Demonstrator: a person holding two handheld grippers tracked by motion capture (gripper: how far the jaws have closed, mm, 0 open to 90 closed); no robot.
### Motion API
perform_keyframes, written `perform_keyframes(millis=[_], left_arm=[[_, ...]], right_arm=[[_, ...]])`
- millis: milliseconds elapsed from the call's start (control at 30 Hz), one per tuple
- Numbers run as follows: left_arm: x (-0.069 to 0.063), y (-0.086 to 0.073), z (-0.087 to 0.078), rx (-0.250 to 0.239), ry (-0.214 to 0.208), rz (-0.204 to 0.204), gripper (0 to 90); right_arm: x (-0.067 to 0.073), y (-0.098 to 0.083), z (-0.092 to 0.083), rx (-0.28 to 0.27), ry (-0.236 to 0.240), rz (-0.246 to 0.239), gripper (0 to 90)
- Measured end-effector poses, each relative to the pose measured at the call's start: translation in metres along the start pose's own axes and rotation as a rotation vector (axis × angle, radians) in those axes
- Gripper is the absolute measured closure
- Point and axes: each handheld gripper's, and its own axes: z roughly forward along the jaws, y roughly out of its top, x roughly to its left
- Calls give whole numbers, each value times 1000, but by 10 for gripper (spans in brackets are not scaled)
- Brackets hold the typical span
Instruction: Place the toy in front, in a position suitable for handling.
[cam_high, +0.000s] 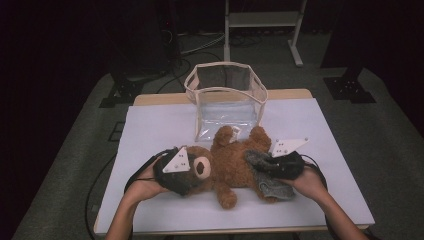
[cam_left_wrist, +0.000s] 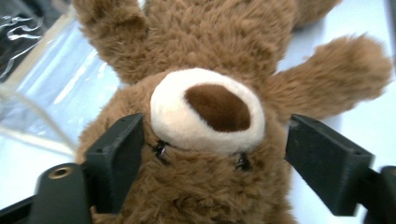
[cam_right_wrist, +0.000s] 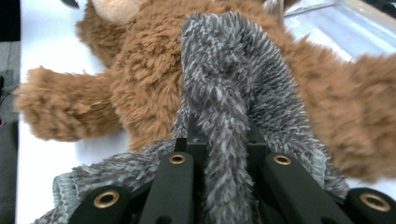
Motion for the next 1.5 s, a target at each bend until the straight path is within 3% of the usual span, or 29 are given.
perform_keyframes(millis=[67,167,367,467,567,833,900,1133,1233,1500], left_arm=[[5,-1,7,17,24,-11,307],[11,-1,17,0,14,-48,324],[11,12,29,33,6,-5,327],[13,11,28,30,6,-11,329],[12,9,22,19,8,-10,327],[10,5,13,-17,-13,-3,324],[11,3,14,-23,-21,-17,328],[18,1,18,-54,-41,-54,336],[19,-1,19,-70,-44,-72,335],[19,-9,7,-118,-28,-103,253]], right_arm=[[-4,6,1,-1,-2,5,784],[-2,15,0,-8,-11,-12,784],[11,27,2,-35,26,-55,783],[19,29,5,-40,40,-80,783],[22,23,6,-28,38,-99,783],[11,-12,-4,-9,42,-25,783],[10,-13,-6,-11,44,-21,781],[14,5,-6,-44,55,-90,781],[15,11,-2,-70,59,-97,781],[14,-8,-1,-94,47,-80,781]])
